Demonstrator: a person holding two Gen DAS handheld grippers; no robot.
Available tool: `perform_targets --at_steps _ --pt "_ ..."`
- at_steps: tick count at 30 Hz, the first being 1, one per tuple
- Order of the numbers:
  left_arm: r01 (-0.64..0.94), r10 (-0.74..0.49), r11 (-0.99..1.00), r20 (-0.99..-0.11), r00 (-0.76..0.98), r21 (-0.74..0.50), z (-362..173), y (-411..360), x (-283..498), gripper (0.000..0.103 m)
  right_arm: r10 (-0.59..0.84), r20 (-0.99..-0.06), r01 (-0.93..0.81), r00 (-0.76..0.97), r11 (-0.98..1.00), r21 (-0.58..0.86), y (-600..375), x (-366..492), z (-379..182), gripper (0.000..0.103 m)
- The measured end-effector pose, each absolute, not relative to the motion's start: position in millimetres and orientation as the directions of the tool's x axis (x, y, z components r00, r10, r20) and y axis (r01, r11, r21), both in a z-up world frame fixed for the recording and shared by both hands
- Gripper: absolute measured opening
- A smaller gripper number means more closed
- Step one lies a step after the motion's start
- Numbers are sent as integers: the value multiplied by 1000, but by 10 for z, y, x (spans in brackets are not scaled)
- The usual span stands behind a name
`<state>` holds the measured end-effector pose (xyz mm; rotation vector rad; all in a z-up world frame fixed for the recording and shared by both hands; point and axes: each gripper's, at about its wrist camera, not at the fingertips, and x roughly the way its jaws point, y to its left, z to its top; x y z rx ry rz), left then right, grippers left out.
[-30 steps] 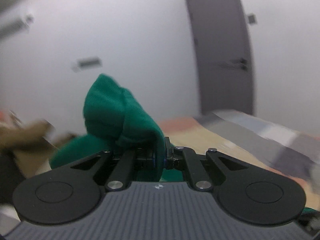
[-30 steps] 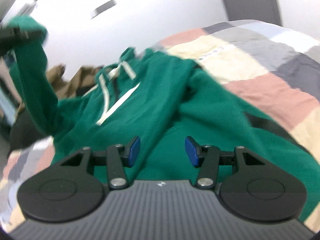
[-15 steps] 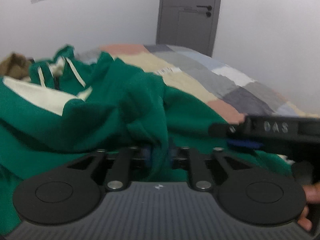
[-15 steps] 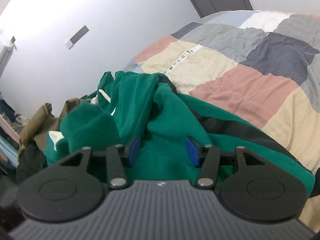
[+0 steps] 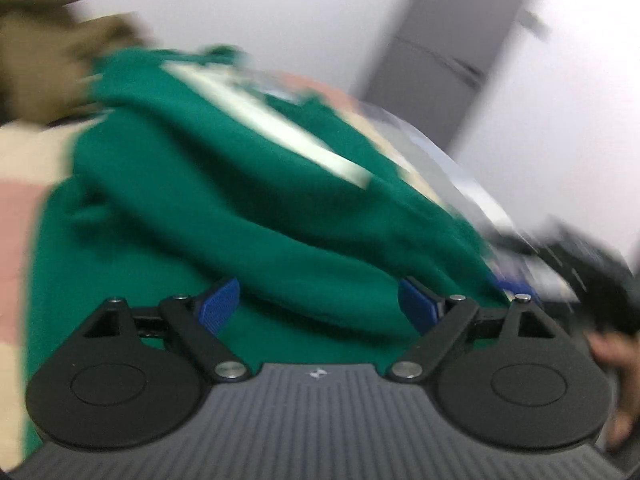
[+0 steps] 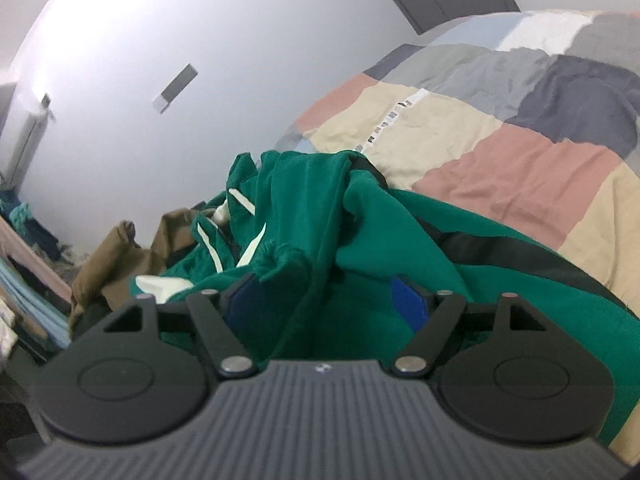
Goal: Fold large clothes
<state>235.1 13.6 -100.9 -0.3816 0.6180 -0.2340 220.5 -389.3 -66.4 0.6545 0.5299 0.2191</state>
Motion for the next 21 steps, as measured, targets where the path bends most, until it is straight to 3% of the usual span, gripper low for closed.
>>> perform_targets --at_steps 2,4,7,13,15,16,18,21 --pt "-20 -272 868 -509 817 -495 -1073 465 2453 89 363 -367 -32 857 747 664 -3955 2192 -661 78" --pt "-108 -231 819 -496 837 -564 -1158 748 2551 89 354 -330 -35 875 727 686 -4008 2176 -640 86" --pt "-183 -200 741 -473 858 -646 -1282 1041 2739 88 382 -319 -61 867 717 695 -3971 2230 -657 87" --pt "-206 -206 665 -441 874 -718 -1318 1158 3160 81 303 -517 21 801 849 529 -3739 2479 -809 85" --pt "-227 -193 660 -454 870 -716 -1300 1147 3265 69 278 -556 45 783 867 496 -3718 2544 -878 85" --pt "-248 -182 660 -471 863 -709 -1298 1157 3310 54 284 -560 43 778 865 499 -3711 2569 -907 85" --pt "-266 -178 649 -482 858 -713 -1277 1193 3392 29 293 -560 22 775 873 488 -3676 2592 -921 68" --pt "-253 -158 654 -456 876 -712 -1158 1267 3413 20 324 -548 -46 771 887 460 -3595 2595 -892 51"
